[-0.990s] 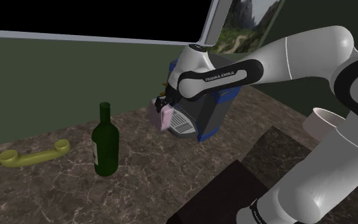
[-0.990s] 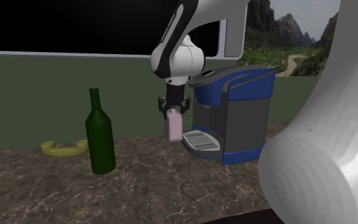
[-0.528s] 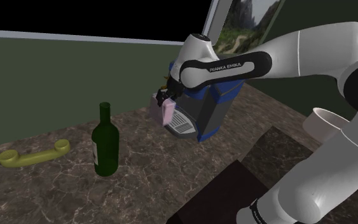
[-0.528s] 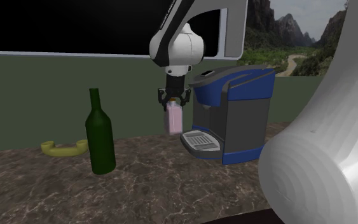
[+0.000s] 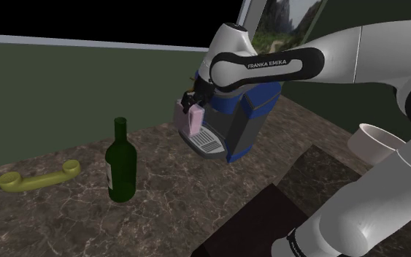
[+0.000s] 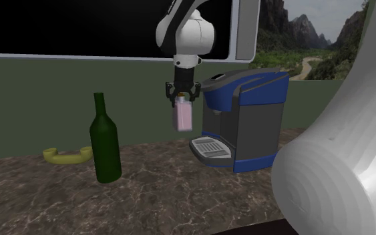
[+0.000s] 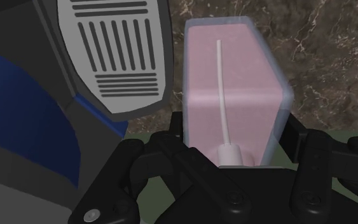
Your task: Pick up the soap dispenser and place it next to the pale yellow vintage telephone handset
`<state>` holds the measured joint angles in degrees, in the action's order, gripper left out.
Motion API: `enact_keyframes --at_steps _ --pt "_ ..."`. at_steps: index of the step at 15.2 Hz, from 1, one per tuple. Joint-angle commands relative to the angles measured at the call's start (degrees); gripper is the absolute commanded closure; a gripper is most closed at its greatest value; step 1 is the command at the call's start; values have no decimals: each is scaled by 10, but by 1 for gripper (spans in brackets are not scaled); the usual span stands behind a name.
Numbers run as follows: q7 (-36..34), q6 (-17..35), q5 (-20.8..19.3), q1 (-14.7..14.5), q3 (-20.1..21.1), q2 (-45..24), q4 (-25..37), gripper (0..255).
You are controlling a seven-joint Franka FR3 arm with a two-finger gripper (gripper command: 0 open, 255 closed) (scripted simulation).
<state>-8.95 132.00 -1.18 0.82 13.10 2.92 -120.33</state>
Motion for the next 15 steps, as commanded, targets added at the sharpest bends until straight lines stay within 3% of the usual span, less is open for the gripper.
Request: enact_keyframes --at_steps 1,15 --pt "0 -17 1 0 0 3 14 255" --pt "7 -123 8 0 -2 22 102 255"
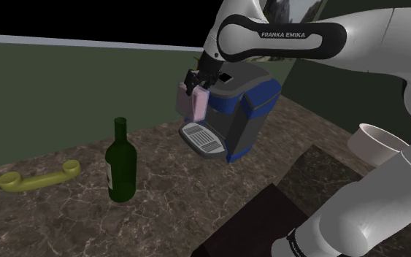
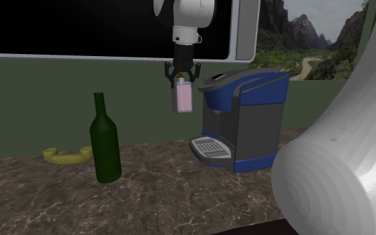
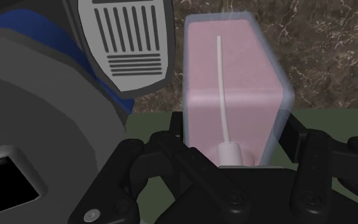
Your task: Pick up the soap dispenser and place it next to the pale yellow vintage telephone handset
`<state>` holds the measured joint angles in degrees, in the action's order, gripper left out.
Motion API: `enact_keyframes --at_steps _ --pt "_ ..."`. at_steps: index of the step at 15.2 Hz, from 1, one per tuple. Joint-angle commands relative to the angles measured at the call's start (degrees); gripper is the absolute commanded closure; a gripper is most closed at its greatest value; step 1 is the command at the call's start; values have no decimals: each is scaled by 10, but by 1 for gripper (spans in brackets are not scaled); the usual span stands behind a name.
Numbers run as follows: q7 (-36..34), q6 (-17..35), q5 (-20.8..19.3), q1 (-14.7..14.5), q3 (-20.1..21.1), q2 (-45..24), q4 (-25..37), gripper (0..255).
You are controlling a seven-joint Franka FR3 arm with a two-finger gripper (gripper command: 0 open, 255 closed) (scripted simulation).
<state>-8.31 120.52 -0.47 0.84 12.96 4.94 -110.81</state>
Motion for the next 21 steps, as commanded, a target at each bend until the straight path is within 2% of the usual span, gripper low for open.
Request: enact_keyframes --at_steps 1,13,21 --pt "1 -16 1 0 0 2 14 255" --pt "2 -106 0 1 -1 -2 108 255" --pt "-111 -65 -26 -45 58 -9 70 255"
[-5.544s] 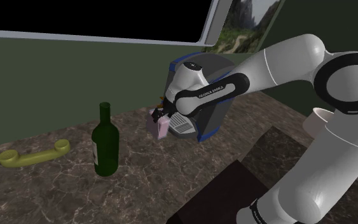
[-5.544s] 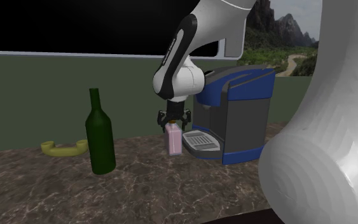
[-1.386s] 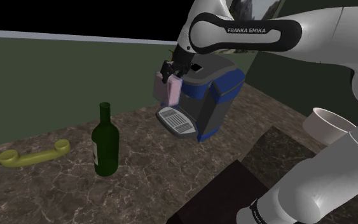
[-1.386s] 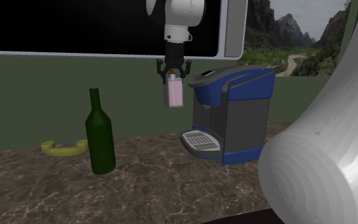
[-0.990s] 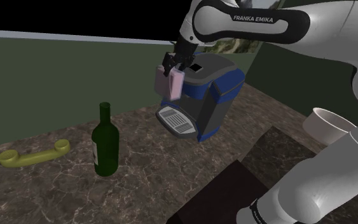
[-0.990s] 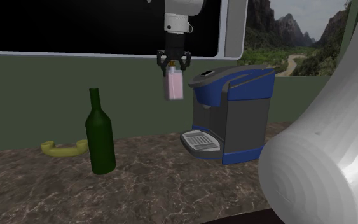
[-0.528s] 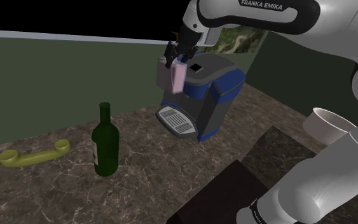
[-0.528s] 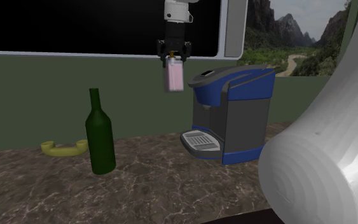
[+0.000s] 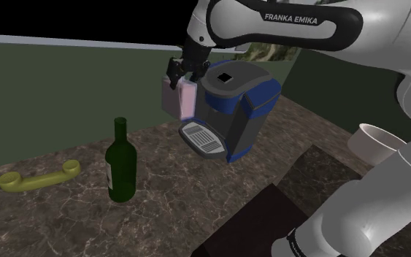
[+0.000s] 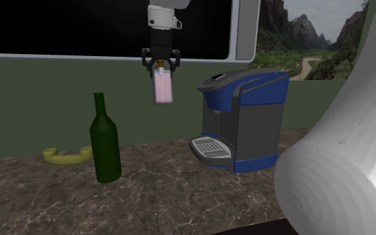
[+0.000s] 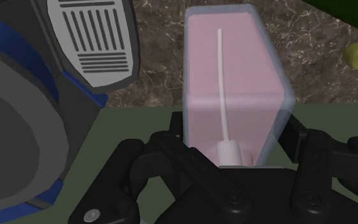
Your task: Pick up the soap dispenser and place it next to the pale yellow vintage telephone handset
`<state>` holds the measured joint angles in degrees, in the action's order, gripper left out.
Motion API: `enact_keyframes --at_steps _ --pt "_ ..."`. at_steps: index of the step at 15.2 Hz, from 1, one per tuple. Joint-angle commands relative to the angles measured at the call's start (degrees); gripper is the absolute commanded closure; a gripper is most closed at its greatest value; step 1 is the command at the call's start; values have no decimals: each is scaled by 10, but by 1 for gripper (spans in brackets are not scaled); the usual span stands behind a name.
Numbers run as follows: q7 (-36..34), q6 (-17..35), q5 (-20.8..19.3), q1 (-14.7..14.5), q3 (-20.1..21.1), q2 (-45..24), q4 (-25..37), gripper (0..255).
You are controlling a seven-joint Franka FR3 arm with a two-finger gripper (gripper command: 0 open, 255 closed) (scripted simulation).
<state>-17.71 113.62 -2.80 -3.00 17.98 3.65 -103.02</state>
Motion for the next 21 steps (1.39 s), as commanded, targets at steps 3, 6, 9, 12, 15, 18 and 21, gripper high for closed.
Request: enact_keyframes --at_steps 3,6,9,12,15,18,21 --pt "-62 15 -17 -24 30 -9 -11 255" --pt "-108 25 -35 -43 52 -28 -7 255" --pt "-157 32 -56 -63 73 -52 3 255" --pt "-205 35 -82 -86 91 -82 20 255" --pt "-254 35 -111 -112 105 -118 44 255" --pt "-302 30 -142 -143 116 -158 75 255" --pt "-346 21 -174 -177 122 -203 114 255"
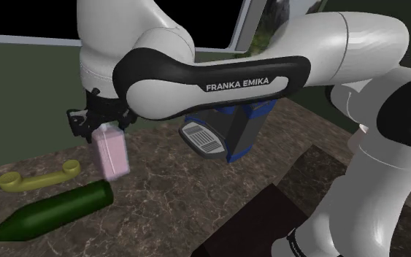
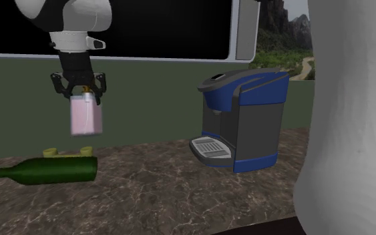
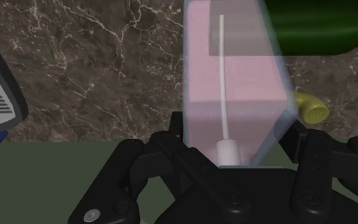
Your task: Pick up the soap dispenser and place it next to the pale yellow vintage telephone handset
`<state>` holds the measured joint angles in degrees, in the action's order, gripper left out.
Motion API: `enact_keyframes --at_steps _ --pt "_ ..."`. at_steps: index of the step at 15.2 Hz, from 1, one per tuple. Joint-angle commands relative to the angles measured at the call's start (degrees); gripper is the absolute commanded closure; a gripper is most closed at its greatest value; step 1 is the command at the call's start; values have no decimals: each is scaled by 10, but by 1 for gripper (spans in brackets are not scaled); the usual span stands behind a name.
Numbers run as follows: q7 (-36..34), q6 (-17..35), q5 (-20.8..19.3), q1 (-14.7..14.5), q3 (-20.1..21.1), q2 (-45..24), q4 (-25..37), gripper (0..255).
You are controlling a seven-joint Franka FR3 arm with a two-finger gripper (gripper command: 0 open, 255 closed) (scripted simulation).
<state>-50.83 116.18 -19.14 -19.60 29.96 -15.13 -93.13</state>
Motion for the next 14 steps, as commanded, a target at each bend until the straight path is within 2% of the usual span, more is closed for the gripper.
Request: enact_keyframes --at_steps 1,6,11,14 --pt "-28 -8 -21 -24 3 -31 30 255" --pt "-88 -35 -69 -94 0 -115 119 255" --pt "-127 -75 -109 -173 -11 -212 242 255" --pt "-133 -54 -112 -170 -13 -214 222 255"
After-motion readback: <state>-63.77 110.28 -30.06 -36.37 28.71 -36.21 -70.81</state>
